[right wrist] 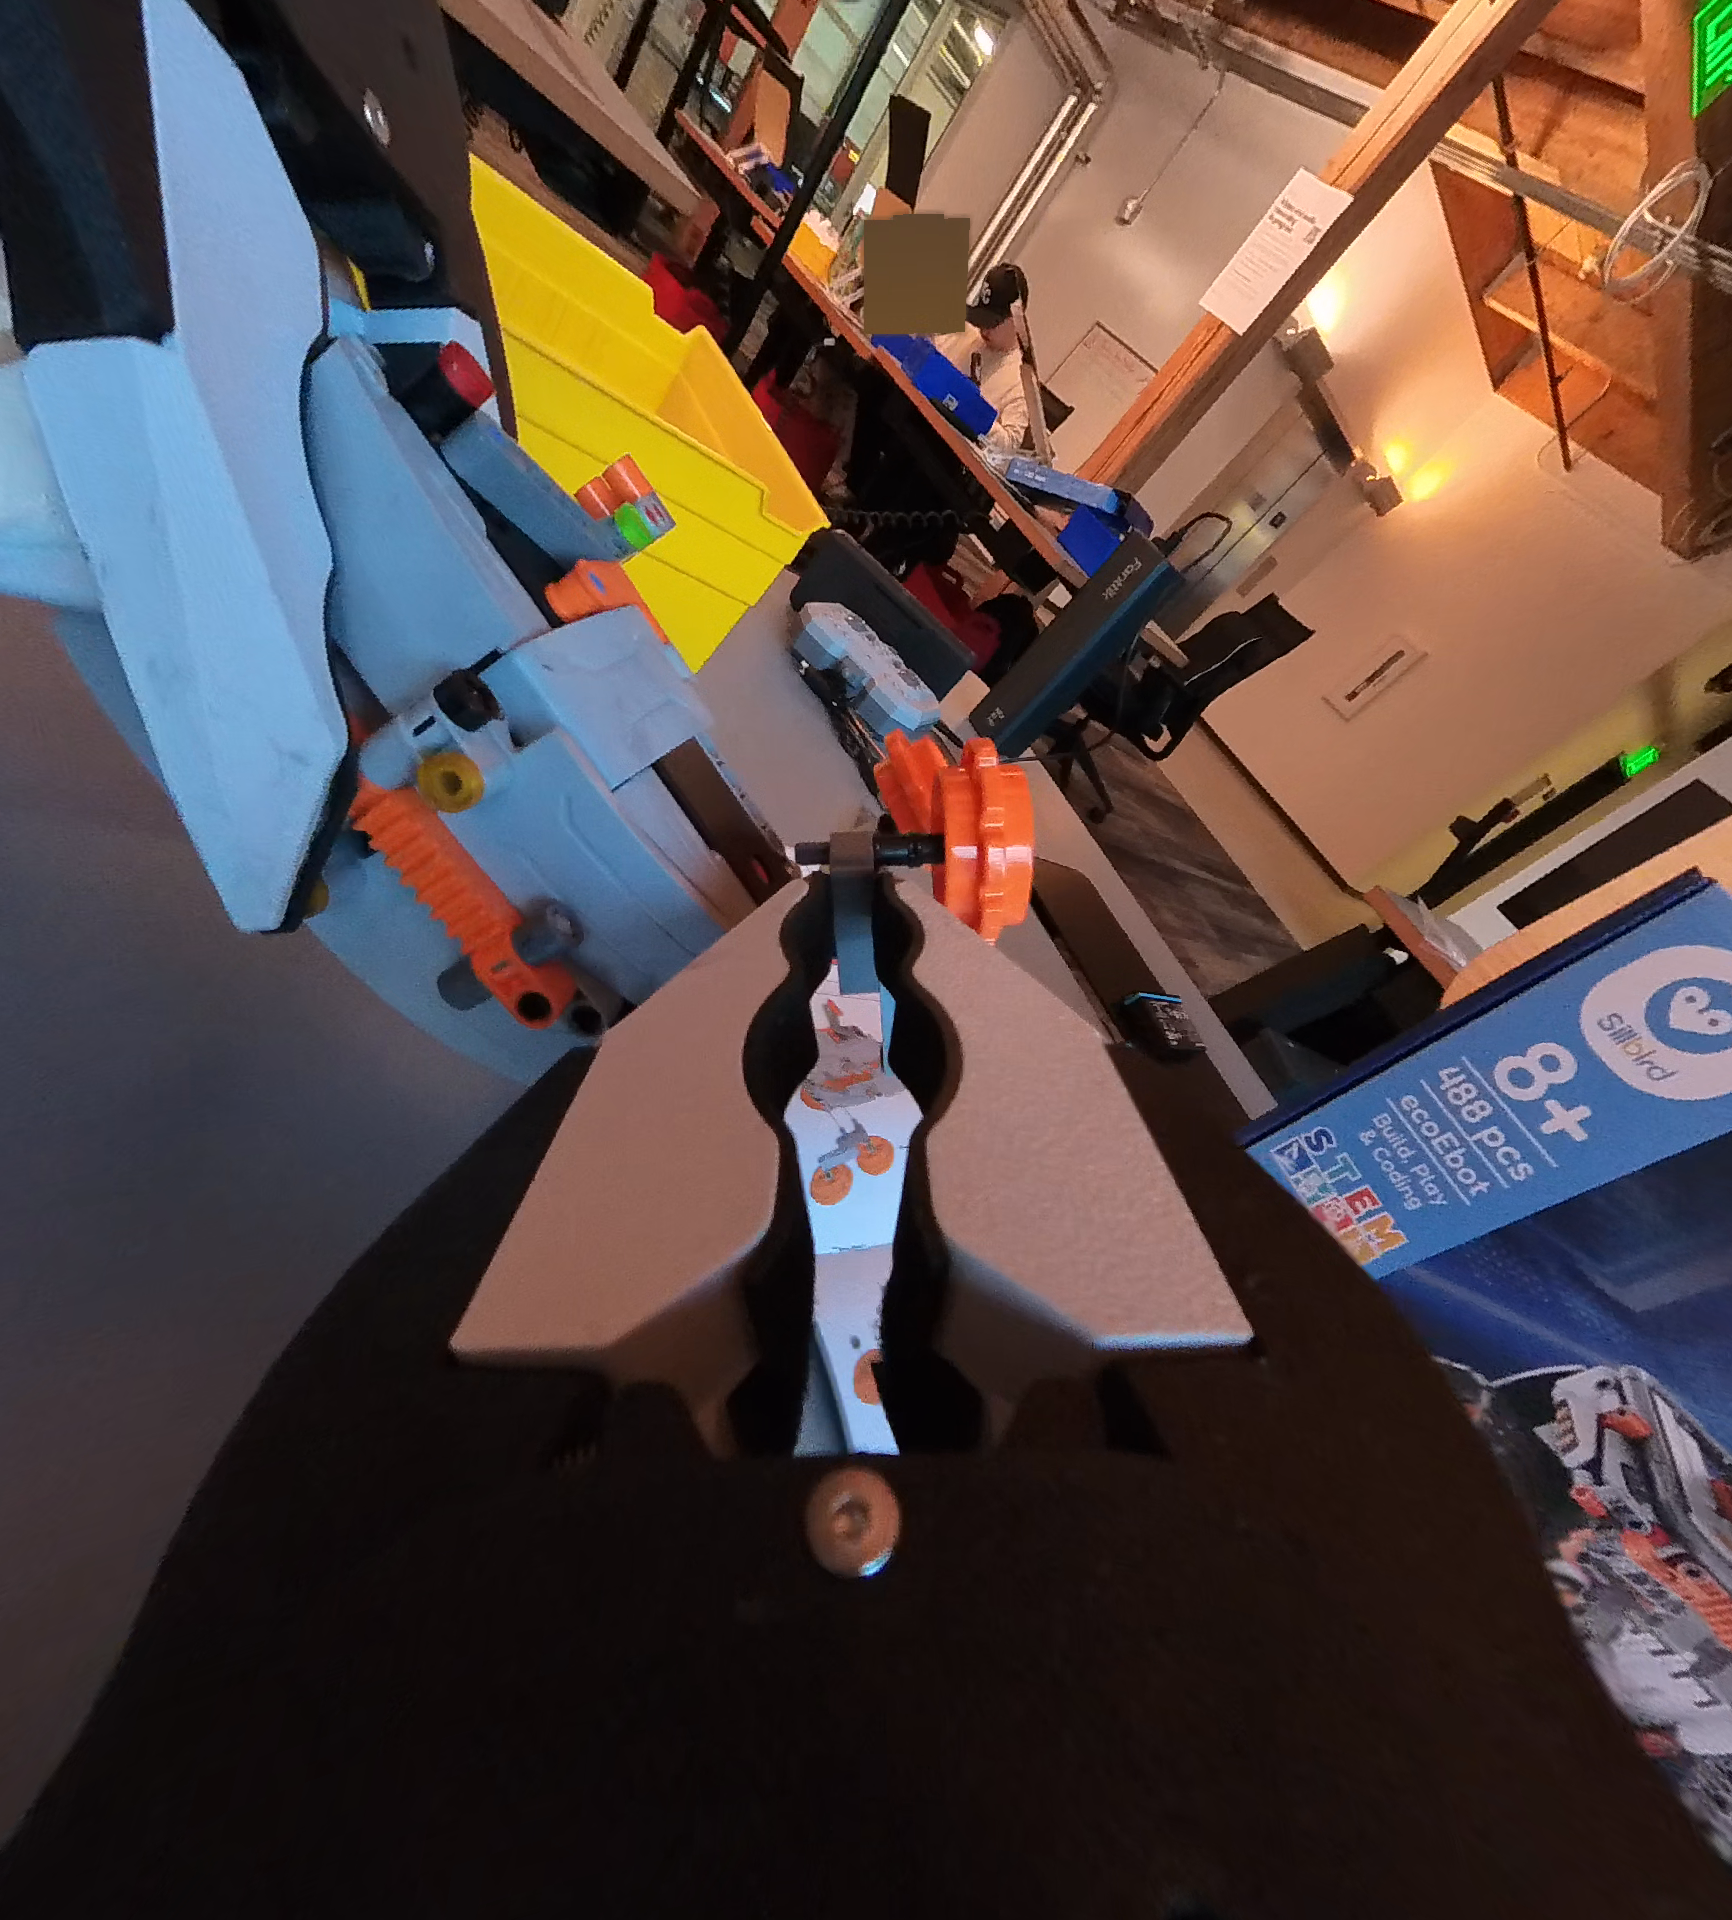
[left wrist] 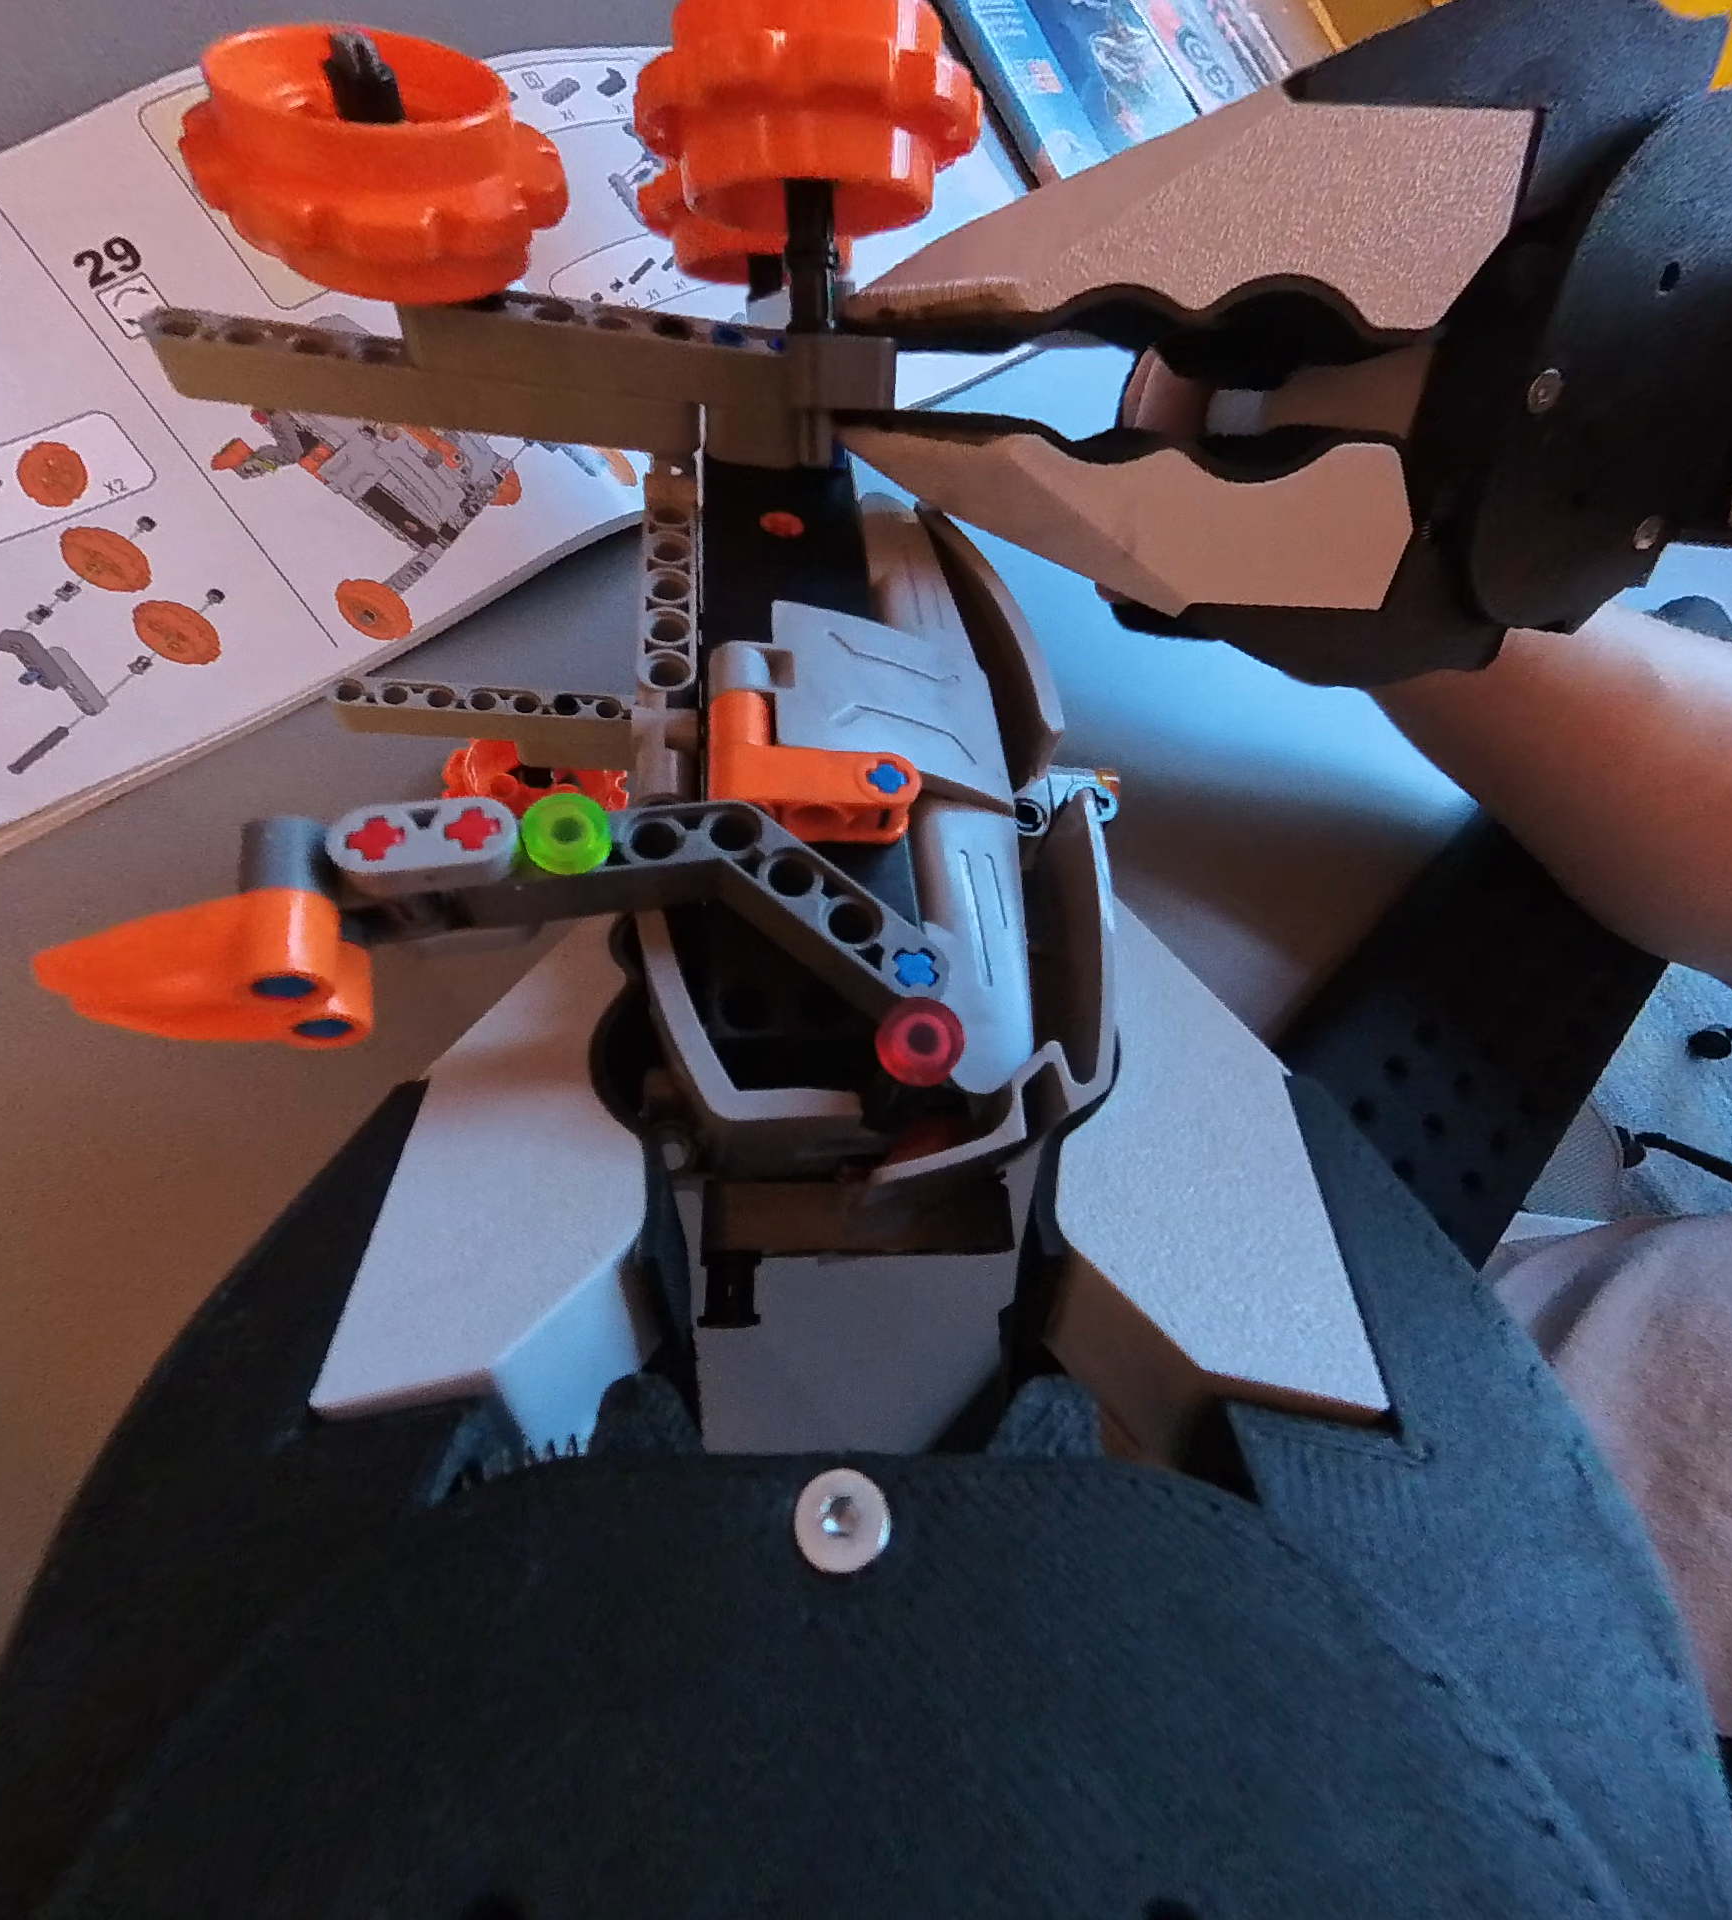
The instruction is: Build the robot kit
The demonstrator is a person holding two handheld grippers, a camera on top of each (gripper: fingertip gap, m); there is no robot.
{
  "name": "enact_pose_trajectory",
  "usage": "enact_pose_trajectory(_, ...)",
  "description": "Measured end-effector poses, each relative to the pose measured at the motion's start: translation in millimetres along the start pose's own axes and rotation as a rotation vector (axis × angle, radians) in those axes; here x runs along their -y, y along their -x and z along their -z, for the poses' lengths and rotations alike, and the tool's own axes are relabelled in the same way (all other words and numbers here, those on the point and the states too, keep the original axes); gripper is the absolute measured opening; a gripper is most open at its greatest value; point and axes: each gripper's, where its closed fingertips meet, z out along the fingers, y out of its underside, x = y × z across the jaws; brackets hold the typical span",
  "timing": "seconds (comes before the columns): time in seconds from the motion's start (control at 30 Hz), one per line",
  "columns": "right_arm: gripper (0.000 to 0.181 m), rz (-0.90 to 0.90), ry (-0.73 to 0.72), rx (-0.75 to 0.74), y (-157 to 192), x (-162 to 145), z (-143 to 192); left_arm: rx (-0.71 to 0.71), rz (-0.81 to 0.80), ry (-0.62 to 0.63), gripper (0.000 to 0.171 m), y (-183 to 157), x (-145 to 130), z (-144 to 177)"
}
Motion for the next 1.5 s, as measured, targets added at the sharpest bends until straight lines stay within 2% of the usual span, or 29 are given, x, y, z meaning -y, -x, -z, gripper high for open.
enact_pose_trajectory(0.07, 0.008, -0.005, 0.003, 0.001, 0.3, -1.1, -0.5, 0.009, -0.01, 0.003, 0.077, 1.1, -0.5, -0.3)
enact_pose_trajectory(0.4, 0.008, 0.192, -0.002, -0.024, 2.6, -1.0, 0.3, 0.015, -0.017, 0.011, 0.077, 2.9, -1.7, -0.2)
enact_pose_trajectory(0.5, 0.008, 0.177, -0.016, -0.016, 3.2, -1.6, 0.0, 0.008, -0.019, 0.012, 0.077, 3.4, -1.8, -0.1)
enact_pose_trajectory(0.63, 0.008, 0.024, -0.031, -0.005, 0.4, -1.1, -2.9, -0.006, -0.001, 0.001, 0.077, 3.8, -0.2, 0.5)
enact_pose_trajectory(0.8, 0.008, 0.075, -0.034, -0.053, 0.6, 0.7, -0.6, -0.01, -0.007, -0.004, 0.078, 3.5, -1.2, 0.9)
enact_pose_trajectory(0.97, 0.008, 0.141, 0.04, -0.089, -0.3, -0.1, -1.5, 0.005, -0.009, -0.002, 0.077, 4.0, -0.9, 0.6)
enact_pose_trajectory(1.5, 0.009, 0.056, 0.055, 0.074, 7.7, 0.2, -1.3, 0.03, -0.039, 0.007, 0.077, 3.9, -3.0, -1.0)
